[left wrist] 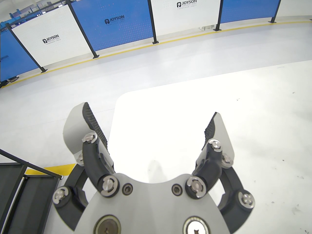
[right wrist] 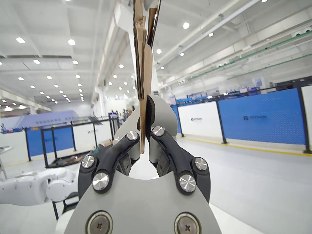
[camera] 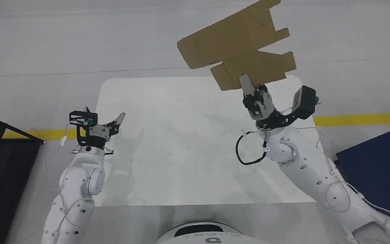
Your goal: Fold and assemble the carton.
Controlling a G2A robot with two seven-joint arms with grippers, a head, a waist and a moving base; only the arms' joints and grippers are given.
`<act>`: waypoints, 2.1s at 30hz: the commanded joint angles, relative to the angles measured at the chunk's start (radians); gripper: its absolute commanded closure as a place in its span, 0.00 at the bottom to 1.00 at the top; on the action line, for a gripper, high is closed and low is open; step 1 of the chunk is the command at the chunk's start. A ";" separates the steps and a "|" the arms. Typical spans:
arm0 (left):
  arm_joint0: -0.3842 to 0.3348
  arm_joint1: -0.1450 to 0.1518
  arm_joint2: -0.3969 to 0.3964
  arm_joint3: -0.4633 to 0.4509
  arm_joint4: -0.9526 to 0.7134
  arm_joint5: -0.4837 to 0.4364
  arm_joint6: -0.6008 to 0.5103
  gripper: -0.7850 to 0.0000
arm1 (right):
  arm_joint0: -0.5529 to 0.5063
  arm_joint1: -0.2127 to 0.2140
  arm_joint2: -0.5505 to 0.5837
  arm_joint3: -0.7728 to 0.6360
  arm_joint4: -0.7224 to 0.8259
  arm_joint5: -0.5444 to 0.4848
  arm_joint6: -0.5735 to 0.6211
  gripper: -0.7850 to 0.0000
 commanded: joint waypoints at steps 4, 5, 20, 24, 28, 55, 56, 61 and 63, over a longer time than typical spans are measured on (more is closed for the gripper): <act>0.000 0.000 0.000 0.000 0.000 0.000 0.000 0.00 | 0.000 -0.018 -0.002 0.039 -0.027 -0.027 -0.039 1.00; 0.000 0.000 0.000 0.000 0.000 0.000 0.000 0.00 | 0.000 -0.018 -0.002 0.039 -0.027 -0.027 -0.039 1.00; 0.000 0.000 0.000 0.000 0.000 0.000 0.000 0.00 | -0.003 -0.018 -0.002 0.041 -0.033 -0.012 -0.015 1.00; 0.000 0.000 0.000 0.000 0.000 0.000 0.000 0.00 | 0.005 -0.020 -0.002 -0.006 -0.237 0.173 0.207 1.00; 0.000 0.000 0.000 0.000 0.000 0.000 0.000 0.00 | 0.019 -0.015 0.004 -0.106 -0.638 0.412 0.487 1.00; 0.000 0.000 0.000 0.000 0.000 0.000 0.000 0.00 | -0.088 -0.044 -0.040 -0.323 -1.751 0.909 0.888 1.00; 0.000 0.000 0.000 0.000 0.000 0.000 0.000 0.00 | -0.092 -0.047 -0.034 -0.317 -1.656 0.914 0.866 1.00; 0.000 0.000 0.000 0.000 0.000 0.000 0.000 0.00 | -0.093 -0.066 0.023 -0.246 -0.928 0.820 0.568 1.00; 0.000 0.000 0.000 0.000 0.000 0.000 0.000 0.00 | -0.088 -0.077 0.053 -0.179 -0.606 0.694 0.377 1.00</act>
